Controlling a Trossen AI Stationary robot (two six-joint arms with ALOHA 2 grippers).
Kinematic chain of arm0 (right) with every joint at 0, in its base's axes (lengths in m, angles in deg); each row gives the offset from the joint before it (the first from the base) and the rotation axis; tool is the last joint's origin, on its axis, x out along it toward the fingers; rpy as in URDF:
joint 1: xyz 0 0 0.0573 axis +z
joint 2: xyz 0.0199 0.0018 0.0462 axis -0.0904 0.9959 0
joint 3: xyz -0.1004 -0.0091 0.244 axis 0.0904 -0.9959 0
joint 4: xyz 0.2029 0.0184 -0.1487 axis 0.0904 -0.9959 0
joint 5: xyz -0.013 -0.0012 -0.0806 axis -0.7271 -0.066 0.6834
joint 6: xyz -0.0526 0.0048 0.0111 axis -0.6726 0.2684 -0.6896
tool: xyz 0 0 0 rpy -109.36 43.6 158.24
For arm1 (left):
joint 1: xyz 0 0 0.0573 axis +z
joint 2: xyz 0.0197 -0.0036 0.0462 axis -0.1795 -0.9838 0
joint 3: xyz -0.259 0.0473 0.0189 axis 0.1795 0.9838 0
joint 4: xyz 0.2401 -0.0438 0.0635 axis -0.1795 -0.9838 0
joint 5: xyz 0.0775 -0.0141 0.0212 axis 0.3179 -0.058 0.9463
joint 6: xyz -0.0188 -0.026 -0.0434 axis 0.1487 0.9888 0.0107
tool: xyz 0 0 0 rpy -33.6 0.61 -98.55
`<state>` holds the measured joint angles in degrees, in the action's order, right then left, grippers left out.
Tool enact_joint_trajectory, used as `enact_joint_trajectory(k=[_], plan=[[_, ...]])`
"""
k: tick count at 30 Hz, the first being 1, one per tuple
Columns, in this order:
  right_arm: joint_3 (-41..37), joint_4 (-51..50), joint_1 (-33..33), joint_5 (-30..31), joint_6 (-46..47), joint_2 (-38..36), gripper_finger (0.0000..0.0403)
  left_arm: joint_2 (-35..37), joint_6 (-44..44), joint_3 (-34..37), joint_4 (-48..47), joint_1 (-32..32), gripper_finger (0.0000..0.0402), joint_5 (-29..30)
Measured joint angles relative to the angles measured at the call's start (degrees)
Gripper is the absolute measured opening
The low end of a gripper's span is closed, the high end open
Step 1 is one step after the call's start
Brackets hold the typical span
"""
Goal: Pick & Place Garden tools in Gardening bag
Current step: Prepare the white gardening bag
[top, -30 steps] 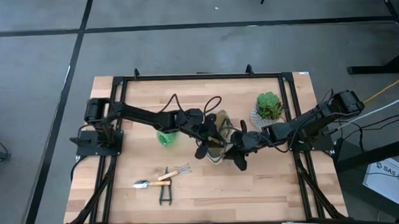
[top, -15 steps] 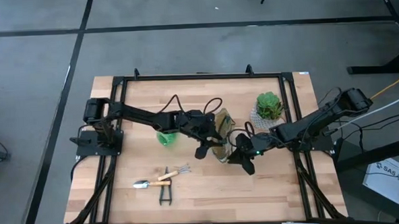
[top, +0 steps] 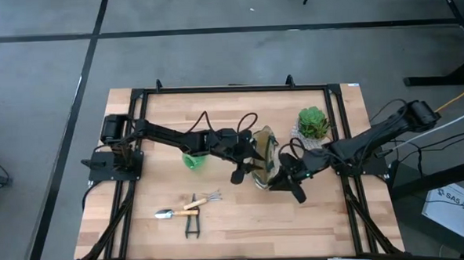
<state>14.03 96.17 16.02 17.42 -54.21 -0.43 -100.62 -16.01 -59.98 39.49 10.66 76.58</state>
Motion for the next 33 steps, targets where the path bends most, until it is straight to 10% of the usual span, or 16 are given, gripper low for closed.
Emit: enact_joint_trajectory(k=[12,22,33], plan=[[5.0,-2.3,-0.4,0.4,-24.5,-2.8,0.0096,5.3,-5.5,-0.1,-9.1,-0.3,0.0196,-0.4],[23.6,-40.3,-1.0,7.5,-36.5,2.7,0.0097,10.1,-18.0,-9.1,-32.5,-3.1,0.0184,8.9],[29.2,-46.9,-1.0,4.5,-42.6,10.1,0.0097,6.4,-23.5,-10.5,-33.2,-7.8,0.0181,15.2]])
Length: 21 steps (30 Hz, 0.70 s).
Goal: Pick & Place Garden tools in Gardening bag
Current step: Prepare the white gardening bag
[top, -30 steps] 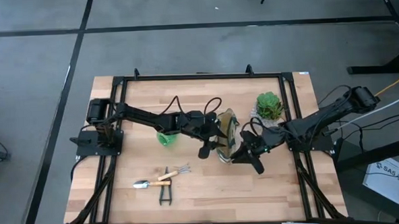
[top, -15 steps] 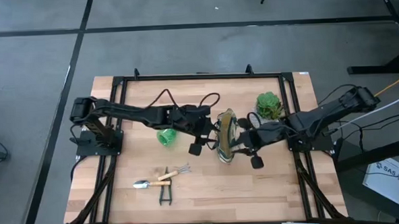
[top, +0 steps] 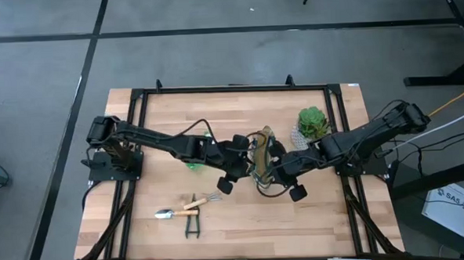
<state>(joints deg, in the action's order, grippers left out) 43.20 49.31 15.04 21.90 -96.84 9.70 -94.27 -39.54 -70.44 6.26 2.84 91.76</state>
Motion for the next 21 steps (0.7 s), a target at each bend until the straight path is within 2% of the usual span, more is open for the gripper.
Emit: enact_joint_trajectory(k=[5,12,14,18,21], plan=[[0.0,-0.4,0.0,0.0,-0.2,0.5,0.0111,-1.0,1.2,-0.4,0.8,0.0,0.0180,1.8],[1.4,-0.6,0.0,0.5,0.2,0.5,0.0182,-3.5,2.7,-7.4,-3.4,0.1,0.0180,1.0],[1.4,-1.0,0.0,0.5,0.1,0.5,0.0197,-4.7,2.6,-9.2,-7.2,0.1,0.0179,0.9],[1.4,-3.7,0.0,0.7,-0.1,0.5,0.0208,-8.7,-0.4,-11.3,-10.6,-0.2,0.0175,0.9],[1.4,-5.4,0.0,1.4,-0.2,0.5,0.0205,-11.2,-4.1,-12.2,-9.7,-0.7,0.0171,2.1]])
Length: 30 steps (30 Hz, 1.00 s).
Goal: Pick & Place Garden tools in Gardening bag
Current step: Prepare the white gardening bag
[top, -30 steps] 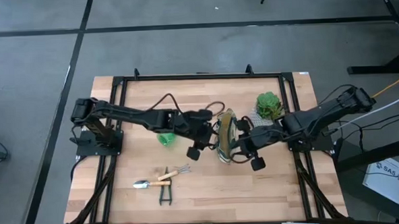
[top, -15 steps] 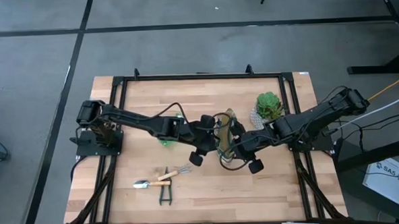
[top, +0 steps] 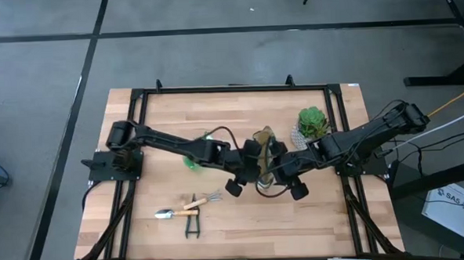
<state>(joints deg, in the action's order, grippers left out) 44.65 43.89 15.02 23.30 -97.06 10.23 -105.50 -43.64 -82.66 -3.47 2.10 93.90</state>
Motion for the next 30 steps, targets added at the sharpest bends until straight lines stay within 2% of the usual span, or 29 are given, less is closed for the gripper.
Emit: enact_joint_trajectory(k=[5,13,17,21,25,28,30], plan=[[0.0,-1.9,0.1,1.8,-3.0,0.9,0.0197,-1.4,-2.6,-0.8,-0.2,-0.9,0.0168,4.8],[0.0,-2.4,0.0,2.4,-12.1,5.6,0.0180,-1.0,-2.4,-0.8,-0.1,-1.1,0.0161,4.1],[0.0,-2.8,0.0,3.8,-13.3,7.5,0.0156,-1.0,-3.5,-0.8,-0.5,-1.0,0.0137,1.7],[0.0,-2.9,0.0,3.8,-13.1,7.7,0.0110,-1.0,-4.1,-0.8,-0.5,-1.1,0.0099,0.6],[0.4,-3.7,0.0,3.8,-7.8,7.3,0.0049,-1.0,-3.6,-0.8,-0.6,-1.0,0.0051,0.7],[1.8,-6.5,-0.3,3.7,3.1,7.3,0.0013,-1.0,-0.3,-0.7,-0.6,-1.1,0.0014,4.2],[2.7,-8.4,-0.8,3.4,10.3,7.3,0.0007,-1.0,2.2,-0.7,-0.9,-1.0,0.0006,6.3]])
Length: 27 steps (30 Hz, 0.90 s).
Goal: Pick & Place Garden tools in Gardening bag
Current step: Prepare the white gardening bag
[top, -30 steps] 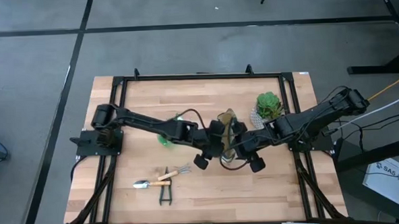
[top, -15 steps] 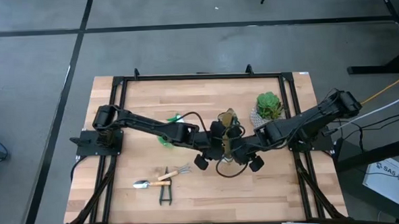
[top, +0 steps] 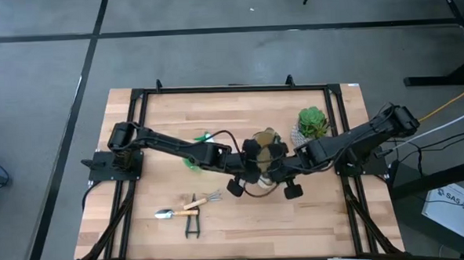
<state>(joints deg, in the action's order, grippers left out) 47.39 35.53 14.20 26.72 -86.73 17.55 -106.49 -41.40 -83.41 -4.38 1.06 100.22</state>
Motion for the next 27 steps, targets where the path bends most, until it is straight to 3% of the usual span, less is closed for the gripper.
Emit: enact_joint_trajectory(k=[8,20,27], plan=[[1.8,-4.0,-1.1,-3.5,17.2,0.1,0.0005,0.1,6.0,0.0,-1.0,0.0,0.0004,2.9],[1.0,-2.1,-1.0,-6.9,19.9,4.2,0.0004,-0.1,9.0,0.1,0.2,0.0,0.0006,-3.6],[1.7,-2.7,-1.0,-7.8,18.0,3.6,0.0026,-0.1,9.6,0.1,0.8,0.0,0.0040,-4.2]])
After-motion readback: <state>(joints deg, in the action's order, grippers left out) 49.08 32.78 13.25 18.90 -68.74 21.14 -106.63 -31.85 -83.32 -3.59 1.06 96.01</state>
